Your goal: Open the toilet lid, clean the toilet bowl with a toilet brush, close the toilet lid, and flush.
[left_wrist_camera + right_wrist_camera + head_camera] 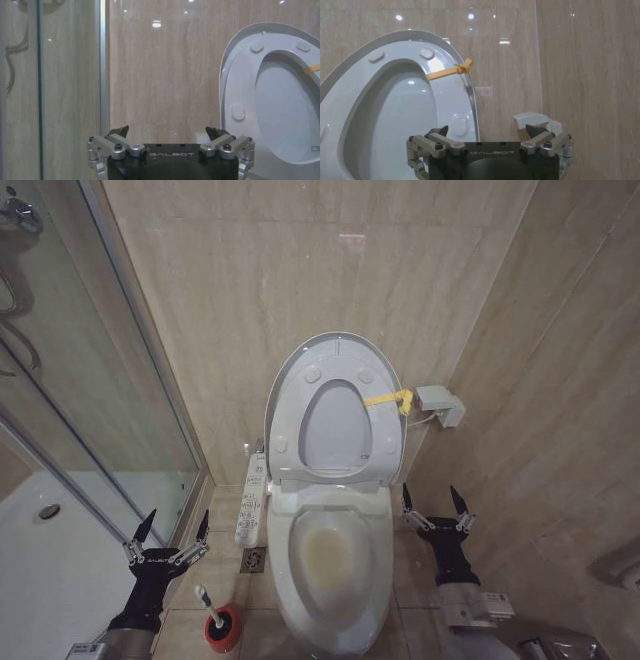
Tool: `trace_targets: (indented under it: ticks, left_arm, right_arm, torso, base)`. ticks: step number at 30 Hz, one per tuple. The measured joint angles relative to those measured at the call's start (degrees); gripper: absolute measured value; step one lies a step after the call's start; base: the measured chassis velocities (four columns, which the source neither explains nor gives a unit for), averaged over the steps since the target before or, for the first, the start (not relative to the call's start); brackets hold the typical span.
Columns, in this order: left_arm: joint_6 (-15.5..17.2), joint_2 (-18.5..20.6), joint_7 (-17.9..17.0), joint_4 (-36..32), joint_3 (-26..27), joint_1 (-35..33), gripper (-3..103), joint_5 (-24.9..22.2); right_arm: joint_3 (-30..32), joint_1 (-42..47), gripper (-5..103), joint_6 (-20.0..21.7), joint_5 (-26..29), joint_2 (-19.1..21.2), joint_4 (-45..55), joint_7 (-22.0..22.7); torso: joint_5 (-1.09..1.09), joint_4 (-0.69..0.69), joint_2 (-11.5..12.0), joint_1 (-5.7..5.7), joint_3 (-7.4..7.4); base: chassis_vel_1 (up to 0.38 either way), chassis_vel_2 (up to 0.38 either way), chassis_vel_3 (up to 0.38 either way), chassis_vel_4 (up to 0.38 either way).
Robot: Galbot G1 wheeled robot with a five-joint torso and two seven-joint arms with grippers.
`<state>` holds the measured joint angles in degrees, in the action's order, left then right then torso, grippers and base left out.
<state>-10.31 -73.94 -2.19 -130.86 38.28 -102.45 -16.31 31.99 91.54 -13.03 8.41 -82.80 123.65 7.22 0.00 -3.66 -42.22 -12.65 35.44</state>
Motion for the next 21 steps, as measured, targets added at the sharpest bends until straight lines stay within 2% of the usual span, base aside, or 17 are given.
trace_targets:
  ticks: [21]
  left_arm:
    - [0.0, 0.0, 0.0, 0.0, 0.0, 0.0, 100, 0.0]
  right_arm:
    - [0.0, 0.0, 100, 0.0, 0.0, 0.0, 0.0, 0.0]
  torso:
    - [0.00, 0.00, 0.0, 0.00, 0.00]
  base:
    - [0.000, 0.000, 0.000, 0.000]
